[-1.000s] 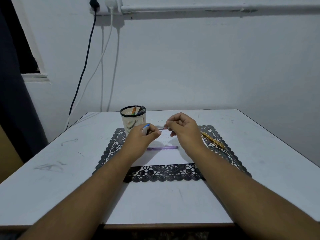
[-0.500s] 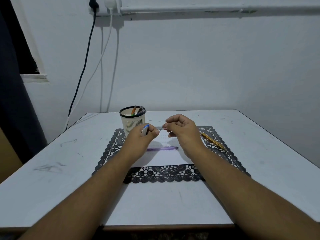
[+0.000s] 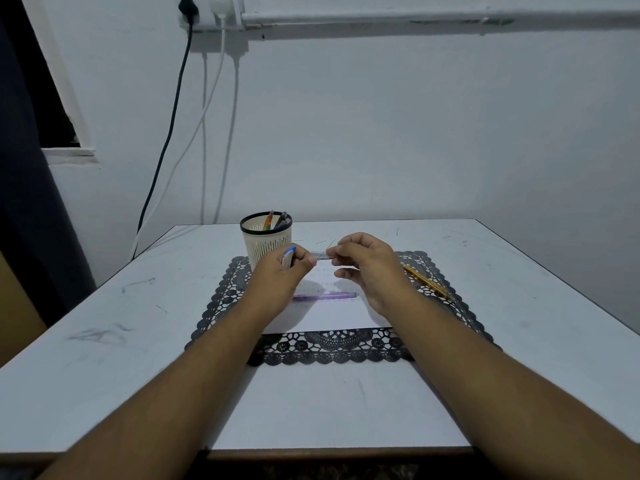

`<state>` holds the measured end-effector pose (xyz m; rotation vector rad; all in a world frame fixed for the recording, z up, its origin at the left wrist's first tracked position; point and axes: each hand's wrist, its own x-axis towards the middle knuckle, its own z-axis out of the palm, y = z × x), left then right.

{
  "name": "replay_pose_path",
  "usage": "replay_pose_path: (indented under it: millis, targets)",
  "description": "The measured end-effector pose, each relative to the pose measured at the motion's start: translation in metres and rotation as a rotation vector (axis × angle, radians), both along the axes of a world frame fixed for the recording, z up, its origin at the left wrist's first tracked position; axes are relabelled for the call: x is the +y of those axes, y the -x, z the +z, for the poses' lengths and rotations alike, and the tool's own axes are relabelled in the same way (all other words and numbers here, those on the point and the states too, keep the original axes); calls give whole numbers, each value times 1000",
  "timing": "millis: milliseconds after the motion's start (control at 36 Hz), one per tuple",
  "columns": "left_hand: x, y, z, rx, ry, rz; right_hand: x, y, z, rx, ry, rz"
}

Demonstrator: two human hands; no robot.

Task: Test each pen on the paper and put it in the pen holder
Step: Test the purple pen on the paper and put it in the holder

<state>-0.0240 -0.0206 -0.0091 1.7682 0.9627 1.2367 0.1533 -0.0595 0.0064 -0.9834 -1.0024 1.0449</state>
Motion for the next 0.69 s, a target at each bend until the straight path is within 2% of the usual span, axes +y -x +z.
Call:
replay_pose_path:
  millis: [194, 361, 528, 694]
  targets:
    - [1, 0, -1, 15, 19, 38, -1, -8, 4, 123, 22, -41]
    - [-2, 1, 0, 107, -4, 104, 2, -22, 10, 175, -12, -250]
    - [-5, 0, -2, 363, -172, 175, -1, -20, 12, 41, -111, -279]
    - [-5, -1, -2, 373, -189, 150, -12, -5, 15, -89, -252, -154]
